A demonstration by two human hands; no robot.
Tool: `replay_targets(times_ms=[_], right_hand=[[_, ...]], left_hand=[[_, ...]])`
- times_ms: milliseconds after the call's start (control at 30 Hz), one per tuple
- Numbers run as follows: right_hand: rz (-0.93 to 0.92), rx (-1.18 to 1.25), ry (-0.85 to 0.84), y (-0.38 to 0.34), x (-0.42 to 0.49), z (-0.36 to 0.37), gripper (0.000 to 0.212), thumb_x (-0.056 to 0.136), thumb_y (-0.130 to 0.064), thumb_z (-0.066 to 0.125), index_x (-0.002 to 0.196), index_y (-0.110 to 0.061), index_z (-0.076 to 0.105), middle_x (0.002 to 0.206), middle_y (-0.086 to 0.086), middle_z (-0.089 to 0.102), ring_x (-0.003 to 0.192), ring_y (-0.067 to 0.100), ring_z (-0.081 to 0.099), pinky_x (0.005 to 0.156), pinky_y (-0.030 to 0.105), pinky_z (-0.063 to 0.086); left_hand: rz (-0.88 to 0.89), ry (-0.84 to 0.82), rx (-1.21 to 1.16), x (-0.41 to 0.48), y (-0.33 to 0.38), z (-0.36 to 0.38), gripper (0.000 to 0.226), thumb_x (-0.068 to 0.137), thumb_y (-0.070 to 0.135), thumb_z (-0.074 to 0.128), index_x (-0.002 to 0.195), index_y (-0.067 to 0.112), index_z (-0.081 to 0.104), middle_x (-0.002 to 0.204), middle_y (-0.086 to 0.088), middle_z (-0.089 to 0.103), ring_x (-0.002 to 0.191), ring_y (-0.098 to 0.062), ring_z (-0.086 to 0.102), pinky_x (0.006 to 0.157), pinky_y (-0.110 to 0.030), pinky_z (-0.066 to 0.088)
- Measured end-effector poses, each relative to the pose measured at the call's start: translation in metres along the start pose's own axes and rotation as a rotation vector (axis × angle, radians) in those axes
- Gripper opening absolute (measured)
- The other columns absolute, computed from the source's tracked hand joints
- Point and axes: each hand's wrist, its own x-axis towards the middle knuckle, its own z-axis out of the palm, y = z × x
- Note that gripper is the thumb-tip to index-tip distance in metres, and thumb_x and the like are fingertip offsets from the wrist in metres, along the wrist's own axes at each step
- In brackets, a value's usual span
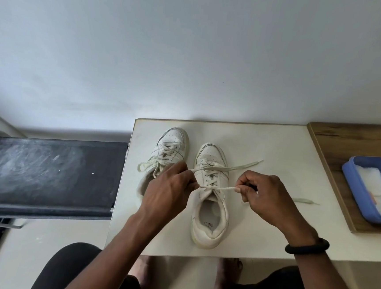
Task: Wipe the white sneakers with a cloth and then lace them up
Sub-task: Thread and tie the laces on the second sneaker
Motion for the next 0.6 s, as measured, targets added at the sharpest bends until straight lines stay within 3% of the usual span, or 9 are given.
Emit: replay_targets(times_ms=[100, 233, 300, 400, 467, 600], right_hand=[[0.052, -0.086, -0.023, 0.005, 0.004, 0.002, 0.015, 0.091, -0.025, 0.07, 0.078, -0.029, 0.064, 0.059, -0.014, 0.064, 0.061, 0.006, 0.061, 0.065, 0.035, 0.055], [0.079, -0.096, -0.031, 0.004, 0.005, 0.008, 0.013, 0.092, -0.028, 0.069, 0.08, -0.029, 0.063, 0.063, -0.011, 0.065, 0.066, 0.012, 0.063, 0.068, 0.04, 0.056], [0.081, -0.051, -0.049, 0.006, 0.001, 0.009, 0.014, 0.092, -0.027, 0.068, 0.079, -0.029, 0.062, 0.062, -0.01, 0.064, 0.065, 0.013, 0.063, 0.067, 0.04, 0.055], [0.084, -0.083, -0.098, 0.014, -0.001, 0.0, 0.013, 0.093, -0.027, 0.068, 0.081, -0.03, 0.066, 0.065, -0.009, 0.064, 0.066, 0.013, 0.064, 0.067, 0.041, 0.056], [0.112, -0.129, -0.087, 0.022, 0.0, -0.01, 0.016, 0.094, -0.027, 0.067, 0.079, -0.033, 0.067, 0.067, -0.01, 0.064, 0.067, 0.011, 0.063, 0.067, 0.039, 0.056], [0.151, -0.227, -0.026, 0.024, -0.001, -0.015, 0.02, 0.095, -0.027, 0.066, 0.077, -0.034, 0.063, 0.066, -0.013, 0.061, 0.067, 0.011, 0.06, 0.064, 0.033, 0.051]], left_hand=[[0.025, 0.02, 0.123, -0.003, -0.002, 0.007, 0.015, 0.091, 0.03, 0.071, 0.08, 0.02, 0.069, 0.087, 0.009, 0.058, 0.086, -0.019, 0.057, 0.06, -0.033, 0.049], [-0.002, 0.038, 0.2, -0.008, -0.001, 0.01, 0.014, 0.086, 0.031, 0.076, 0.078, 0.02, 0.072, 0.089, 0.01, 0.06, 0.09, -0.022, 0.056, 0.069, -0.034, 0.047], [0.019, 0.045, 0.232, -0.009, 0.0, 0.006, 0.01, 0.084, 0.031, 0.077, 0.078, 0.024, 0.075, 0.106, 0.009, 0.066, 0.112, -0.027, 0.057, 0.08, -0.041, 0.044], [0.083, 0.038, 0.283, -0.006, 0.0, -0.003, 0.007, 0.084, 0.031, 0.076, 0.078, 0.029, 0.074, 0.127, 0.01, 0.065, 0.14, -0.031, 0.043, 0.099, -0.053, 0.029], [0.099, 0.019, 0.285, -0.003, -0.002, -0.008, 0.007, 0.084, 0.03, 0.078, 0.079, 0.031, 0.073, 0.116, 0.015, 0.068, 0.139, -0.025, 0.047, 0.103, -0.057, 0.021], [0.107, 0.012, 0.216, -0.001, -0.014, -0.01, 0.009, 0.083, 0.029, 0.08, 0.079, 0.032, 0.073, 0.087, 0.018, 0.069, 0.113, -0.014, 0.063, 0.104, -0.059, 0.021]])
